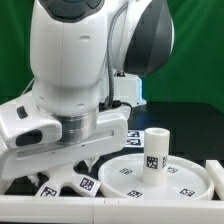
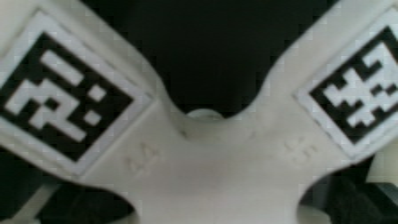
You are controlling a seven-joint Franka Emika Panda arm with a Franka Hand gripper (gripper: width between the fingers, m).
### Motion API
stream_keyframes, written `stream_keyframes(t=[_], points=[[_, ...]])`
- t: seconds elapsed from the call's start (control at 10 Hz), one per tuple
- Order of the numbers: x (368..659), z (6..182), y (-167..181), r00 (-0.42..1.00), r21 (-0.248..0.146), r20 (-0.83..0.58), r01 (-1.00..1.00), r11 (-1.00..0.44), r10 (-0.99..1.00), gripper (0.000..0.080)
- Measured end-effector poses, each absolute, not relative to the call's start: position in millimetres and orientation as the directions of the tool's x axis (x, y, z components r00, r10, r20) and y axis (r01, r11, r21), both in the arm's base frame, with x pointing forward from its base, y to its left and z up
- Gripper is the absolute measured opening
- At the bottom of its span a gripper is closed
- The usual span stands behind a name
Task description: Assemble round table
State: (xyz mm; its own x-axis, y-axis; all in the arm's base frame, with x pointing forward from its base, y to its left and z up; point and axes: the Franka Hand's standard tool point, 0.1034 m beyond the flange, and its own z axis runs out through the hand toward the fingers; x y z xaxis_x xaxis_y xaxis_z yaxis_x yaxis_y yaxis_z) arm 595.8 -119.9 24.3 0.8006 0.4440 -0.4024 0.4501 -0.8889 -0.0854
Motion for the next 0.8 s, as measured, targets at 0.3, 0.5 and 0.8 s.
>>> stream_keyframes(t=[0.3,0.5,0.8], points=[[595.2,22.9,-120.6,0.799,-0.088,-0.403,0.452,-0.888,0.446,0.062],[595.2,23.4,-120.6,0.799,-0.088,-0.404,0.451,-0.888,0.446,0.0451],[595.3,24.6,-119.3,0.799,-0.091,-0.405,0.449,-0.889,0.445,0.0452]])
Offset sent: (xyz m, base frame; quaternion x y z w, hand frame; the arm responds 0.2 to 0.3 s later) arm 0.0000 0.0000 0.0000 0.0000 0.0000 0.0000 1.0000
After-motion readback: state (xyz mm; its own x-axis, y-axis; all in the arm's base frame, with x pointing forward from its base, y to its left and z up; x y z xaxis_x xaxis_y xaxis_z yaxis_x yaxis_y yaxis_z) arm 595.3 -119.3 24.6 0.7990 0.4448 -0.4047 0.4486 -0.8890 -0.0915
